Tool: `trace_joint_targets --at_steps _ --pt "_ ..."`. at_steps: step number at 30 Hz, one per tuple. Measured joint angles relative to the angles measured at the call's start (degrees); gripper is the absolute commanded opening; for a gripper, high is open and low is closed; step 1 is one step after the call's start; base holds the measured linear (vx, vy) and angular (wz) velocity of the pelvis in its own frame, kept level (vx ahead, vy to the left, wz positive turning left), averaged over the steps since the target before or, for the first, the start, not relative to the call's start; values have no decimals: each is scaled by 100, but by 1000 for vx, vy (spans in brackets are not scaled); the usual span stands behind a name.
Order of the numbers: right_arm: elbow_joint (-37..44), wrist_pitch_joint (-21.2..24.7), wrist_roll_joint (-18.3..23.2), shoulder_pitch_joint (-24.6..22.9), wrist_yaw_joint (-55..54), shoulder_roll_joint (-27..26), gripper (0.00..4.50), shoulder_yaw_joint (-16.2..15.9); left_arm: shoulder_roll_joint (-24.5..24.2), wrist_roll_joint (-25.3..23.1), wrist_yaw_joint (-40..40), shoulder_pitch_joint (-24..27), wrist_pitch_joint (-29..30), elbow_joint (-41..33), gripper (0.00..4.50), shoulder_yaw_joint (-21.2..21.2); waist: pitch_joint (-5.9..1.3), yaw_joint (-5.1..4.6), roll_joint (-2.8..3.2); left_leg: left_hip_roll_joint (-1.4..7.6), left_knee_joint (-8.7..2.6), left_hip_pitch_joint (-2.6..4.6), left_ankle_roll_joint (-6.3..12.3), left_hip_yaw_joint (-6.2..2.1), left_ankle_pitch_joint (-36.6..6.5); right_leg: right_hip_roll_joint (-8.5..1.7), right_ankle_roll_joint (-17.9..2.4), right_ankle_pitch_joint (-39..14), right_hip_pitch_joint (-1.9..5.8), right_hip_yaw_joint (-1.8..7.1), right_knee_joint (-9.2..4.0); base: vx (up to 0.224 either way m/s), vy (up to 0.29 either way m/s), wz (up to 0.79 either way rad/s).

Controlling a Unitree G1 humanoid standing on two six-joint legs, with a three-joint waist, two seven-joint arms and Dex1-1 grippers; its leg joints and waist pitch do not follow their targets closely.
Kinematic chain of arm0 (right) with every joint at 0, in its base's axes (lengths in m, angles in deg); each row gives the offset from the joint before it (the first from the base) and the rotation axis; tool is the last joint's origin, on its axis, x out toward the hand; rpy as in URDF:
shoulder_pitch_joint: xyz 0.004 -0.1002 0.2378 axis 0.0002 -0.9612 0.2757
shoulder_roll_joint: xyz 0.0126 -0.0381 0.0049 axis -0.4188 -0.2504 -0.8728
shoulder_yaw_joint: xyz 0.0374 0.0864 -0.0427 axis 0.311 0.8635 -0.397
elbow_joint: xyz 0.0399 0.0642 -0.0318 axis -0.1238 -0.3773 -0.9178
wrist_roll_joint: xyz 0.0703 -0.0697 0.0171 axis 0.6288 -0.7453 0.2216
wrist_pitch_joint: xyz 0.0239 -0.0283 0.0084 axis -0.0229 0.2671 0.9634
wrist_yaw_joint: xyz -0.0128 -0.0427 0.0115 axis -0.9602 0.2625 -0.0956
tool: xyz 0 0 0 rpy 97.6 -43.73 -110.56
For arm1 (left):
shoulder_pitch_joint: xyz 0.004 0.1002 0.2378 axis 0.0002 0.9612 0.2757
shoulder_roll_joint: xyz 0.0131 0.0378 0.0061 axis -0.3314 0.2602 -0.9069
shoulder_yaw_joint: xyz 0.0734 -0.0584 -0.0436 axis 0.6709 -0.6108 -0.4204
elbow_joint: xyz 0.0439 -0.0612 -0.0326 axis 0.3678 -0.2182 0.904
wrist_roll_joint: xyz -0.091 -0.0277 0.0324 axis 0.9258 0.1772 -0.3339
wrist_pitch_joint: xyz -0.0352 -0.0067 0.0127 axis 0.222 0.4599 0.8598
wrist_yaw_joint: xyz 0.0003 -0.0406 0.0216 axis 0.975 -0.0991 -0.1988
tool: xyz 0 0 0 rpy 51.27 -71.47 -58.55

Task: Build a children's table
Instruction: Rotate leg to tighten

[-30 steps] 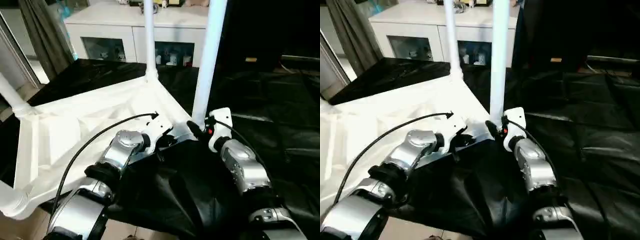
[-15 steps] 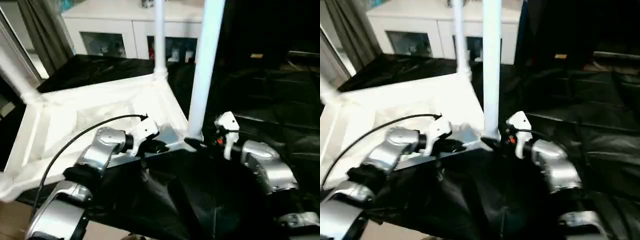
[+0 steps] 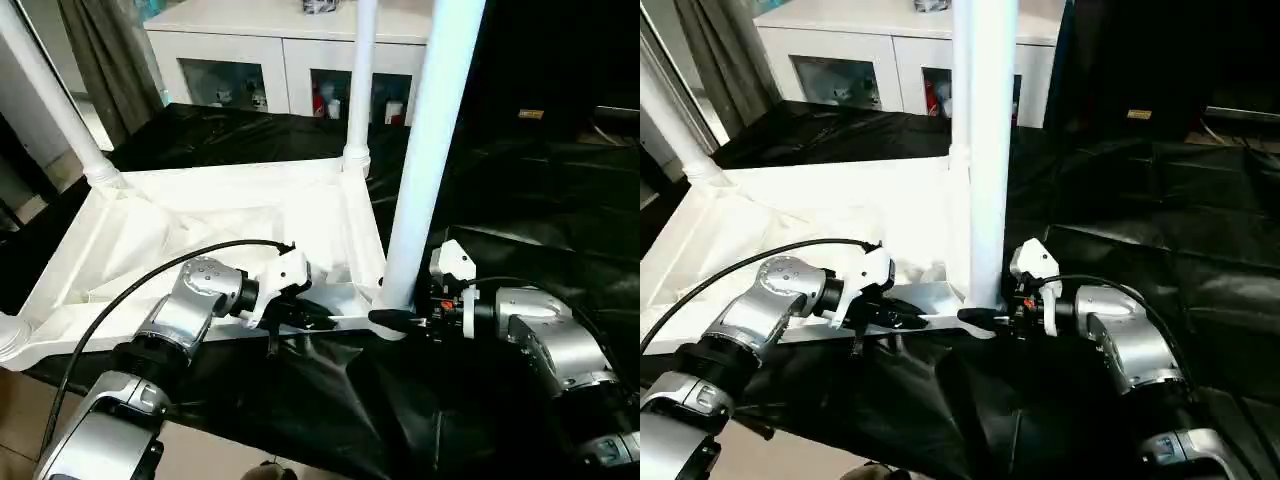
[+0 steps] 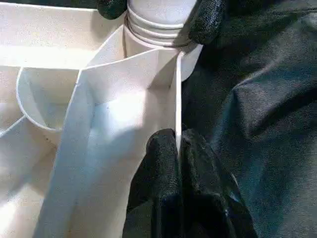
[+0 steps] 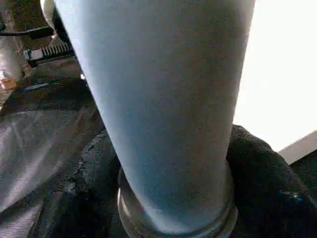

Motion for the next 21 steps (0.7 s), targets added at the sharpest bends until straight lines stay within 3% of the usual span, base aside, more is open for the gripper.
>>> trace_joint_targets --at_steps 6,11,13,18,21 --pt "13 69 -55 -139 -898 -402 272 253 214 -58 -649 9 -3 77 0 -38 -9 -31 45 0 5 5 0 -1 0 0 1 2 2 1 2 0 0 0" --pt "-500 -26 -376 136 -3179 -1239 272 813 963 -357 -2154 -492 -5 911 0 -181 -8 -148 90 -10 1 27 -5 -1 3 -3 -7 31 23 8 -16 0 0 0" --pt "-655 -37 -413 231 -3760 -1484 272 955 1128 -398 -2502 -575 42 1063 0 -187 -5 -172 99 -13 -12 65 -5 0 3 -4 -6 30 54 11 -23 0 0 0" --pt "-1008 -256 -654 456 -4523 -1762 272 1015 1383 -446 -2998 -700 76 1317 0 -217 -4 -235 113 -20 -35 111 -5 -2 2 -4 43 1 97 14 -39 0 0 0" --pt "-1065 -350 -616 457 -4401 -1764 342 1069 1390 -462 -2987 -699 60 1318 0 -229 -4 -236 112 -20 -37 111 -5 -2 2 -4 42 2 99 14 -40 0 0 0"
